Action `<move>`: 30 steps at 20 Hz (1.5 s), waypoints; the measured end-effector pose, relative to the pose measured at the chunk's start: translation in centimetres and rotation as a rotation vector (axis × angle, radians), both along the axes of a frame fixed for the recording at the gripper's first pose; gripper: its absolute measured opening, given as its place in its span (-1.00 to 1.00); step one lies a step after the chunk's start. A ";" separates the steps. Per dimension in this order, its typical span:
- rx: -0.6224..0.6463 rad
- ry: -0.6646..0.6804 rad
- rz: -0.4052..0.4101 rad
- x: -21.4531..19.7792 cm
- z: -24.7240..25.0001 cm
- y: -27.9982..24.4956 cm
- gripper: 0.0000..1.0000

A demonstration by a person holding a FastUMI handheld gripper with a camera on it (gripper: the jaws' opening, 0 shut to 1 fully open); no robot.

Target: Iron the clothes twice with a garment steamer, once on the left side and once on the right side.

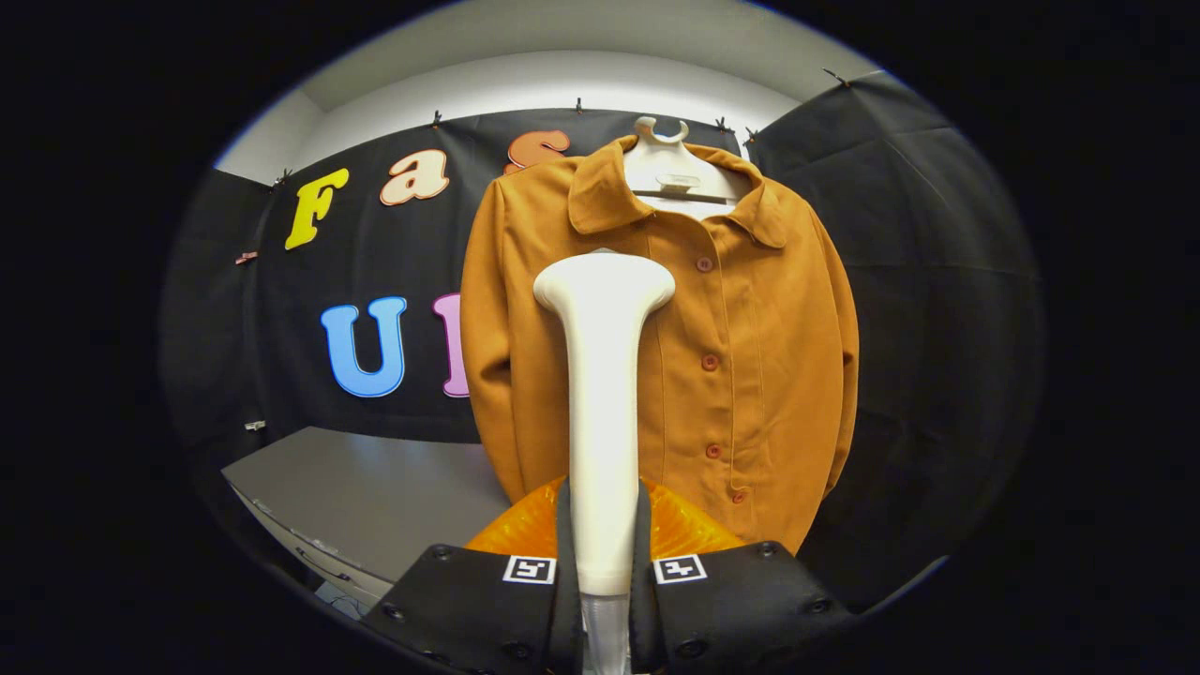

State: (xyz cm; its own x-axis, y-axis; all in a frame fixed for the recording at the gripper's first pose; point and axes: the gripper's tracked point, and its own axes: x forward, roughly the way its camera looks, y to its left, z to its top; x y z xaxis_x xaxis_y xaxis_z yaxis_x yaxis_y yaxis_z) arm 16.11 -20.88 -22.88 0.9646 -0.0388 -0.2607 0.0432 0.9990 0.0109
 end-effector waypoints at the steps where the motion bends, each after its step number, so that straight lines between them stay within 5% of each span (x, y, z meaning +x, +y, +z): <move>1: -0.001 0.011 -0.003 -0.4 -0.8 -0.1 -0.54; 19: 0.016 0.323 -0.052 -7.4 -13.4 -0.9 -0.53; 24: 0.040 0.350 -0.046 -10.6 -13.5 -0.6 -0.54; 30: 0.053 0.260 -0.035 -13.0 -7.7 -0.5 -0.54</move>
State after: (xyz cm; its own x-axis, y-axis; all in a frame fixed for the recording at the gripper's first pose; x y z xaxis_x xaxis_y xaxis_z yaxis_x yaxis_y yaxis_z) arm 3.07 -21.35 -30.58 0.8634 -0.0510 -0.5019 0.0864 0.9951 0.0475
